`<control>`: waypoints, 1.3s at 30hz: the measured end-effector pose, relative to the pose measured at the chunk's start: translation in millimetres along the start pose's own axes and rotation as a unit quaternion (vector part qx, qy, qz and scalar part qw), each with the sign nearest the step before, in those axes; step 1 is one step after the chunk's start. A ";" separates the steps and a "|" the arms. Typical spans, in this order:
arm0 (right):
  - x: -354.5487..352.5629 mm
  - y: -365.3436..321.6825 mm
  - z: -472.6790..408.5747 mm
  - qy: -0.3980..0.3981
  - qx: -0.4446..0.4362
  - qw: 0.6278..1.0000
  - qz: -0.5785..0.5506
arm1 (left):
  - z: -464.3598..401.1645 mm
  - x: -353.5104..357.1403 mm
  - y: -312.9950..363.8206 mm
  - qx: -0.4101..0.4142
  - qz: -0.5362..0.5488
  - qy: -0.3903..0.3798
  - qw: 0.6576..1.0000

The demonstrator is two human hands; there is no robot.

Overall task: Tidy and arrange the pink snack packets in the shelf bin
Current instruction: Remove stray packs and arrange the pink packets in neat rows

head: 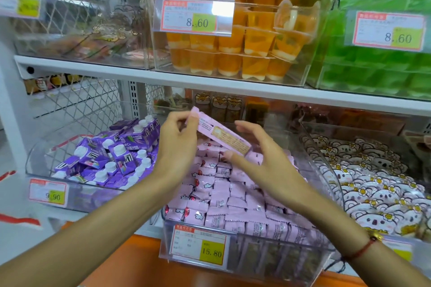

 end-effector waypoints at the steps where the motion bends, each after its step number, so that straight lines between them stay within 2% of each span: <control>1: 1.8 -7.7 2.6 0.004 -0.030 1.000 -0.005 | 3.1 0.4 -1.9 -0.017 0.029 -0.006 0.999; 4: -4.5 -14.8 5.5 0.048 -0.071 0.996 0.004 | 9.8 0.6 -4.9 -0.044 0.054 -0.031 0.997; 5: -7.5 -11.6 3.8 0.049 -0.049 0.997 -0.026 | 9.3 -0.5 -4.1 -0.027 0.027 -0.043 0.998; 7: -10.7 0.8 0.0 0.041 0.057 0.985 -0.155 | 9.5 1.5 3.0 0.058 -0.093 -0.108 0.988; 9: -6.7 13.5 -1.3 0.024 0.178 0.943 -0.281 | 14.8 8.1 6.1 0.138 -0.214 -0.193 0.948; 11: -1.1 17.6 -0.4 -0.008 0.239 0.914 -0.329 | 20.2 10.5 6.6 0.199 -0.307 -0.227 0.902; 14: 2.2 19.4 1.8 -0.050 0.269 0.884 -0.380 | 22.4 7.4 12.1 0.268 -0.413 -0.205 0.846; 16: 2.9 17.4 1.7 -0.084 0.258 0.873 -0.407 | 20.3 4.6 14.3 0.282 -0.439 -0.188 0.832; 18: 1.2 15.3 0.5 -0.080 0.230 0.890 -0.384 | 17.6 1.5 13.7 0.264 -0.424 -0.172 0.849; 20: -3.2 14.6 -1.5 -0.025 0.200 0.921 -0.334 | 15.3 1.5 10.2 0.242 -0.412 -0.162 0.863; 23: -10.1 11.9 -2.5 0.040 0.158 0.951 -0.262 | 14.3 8.5 1.7 0.227 -0.429 -0.183 0.855; 27: -14.4 -0.8 -3.3 0.057 0.084 0.974 -0.201 | 18.2 17.5 8.9 0.270 -0.354 -0.210 0.870; 31: -11.6 -5.5 -4.7 0.061 0.042 0.987 -0.141 | 21.8 24.8 16.3 0.303 -0.322 -0.243 0.863; 35: -5.8 16.5 -12.2 0.029 0.074 0.989 -0.123 | 8.8 18.5 17.4 0.293 -0.284 -0.220 0.886; 37: 2.8 32.5 -11.4 -0.009 0.085 0.996 0.000 | 0.6 18.8 20.1 0.294 -0.264 -0.201 0.896; 39: 16.7 45.4 -7.2 -0.077 0.071 0.982 0.156 | 0.3 25.7 20.0 0.309 -0.261 -0.211 0.890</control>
Point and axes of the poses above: each hand's wrist, its own z-axis away from the middle knuckle, its own x-axis out of the palm, y = z × x, the point moved 6 cm from there along -z, towards the middle knuckle, and after that the axes turned 3 degrees about x, right-handed, at the moved point
